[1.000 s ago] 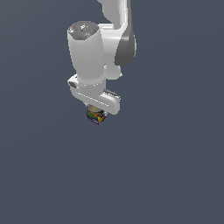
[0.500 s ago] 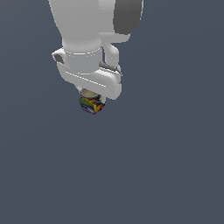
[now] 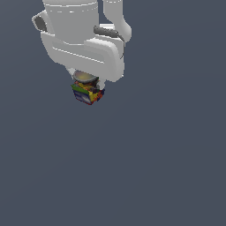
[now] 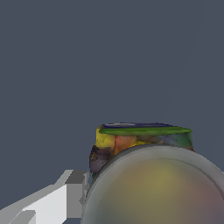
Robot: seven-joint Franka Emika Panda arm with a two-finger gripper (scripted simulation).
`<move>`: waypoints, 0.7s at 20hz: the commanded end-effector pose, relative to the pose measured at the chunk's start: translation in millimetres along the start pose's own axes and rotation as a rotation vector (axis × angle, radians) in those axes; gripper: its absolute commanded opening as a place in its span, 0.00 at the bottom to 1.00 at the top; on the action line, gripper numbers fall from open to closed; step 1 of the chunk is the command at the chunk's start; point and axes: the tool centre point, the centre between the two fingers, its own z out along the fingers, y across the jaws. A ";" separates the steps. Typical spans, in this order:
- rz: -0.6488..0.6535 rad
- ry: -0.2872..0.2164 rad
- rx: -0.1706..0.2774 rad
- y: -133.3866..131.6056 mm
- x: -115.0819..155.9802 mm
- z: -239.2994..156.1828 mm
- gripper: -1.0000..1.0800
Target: Pick up the object and move it to a goal position.
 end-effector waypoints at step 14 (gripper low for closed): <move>-0.001 0.003 0.002 -7.0 18.0 -76.4 0.00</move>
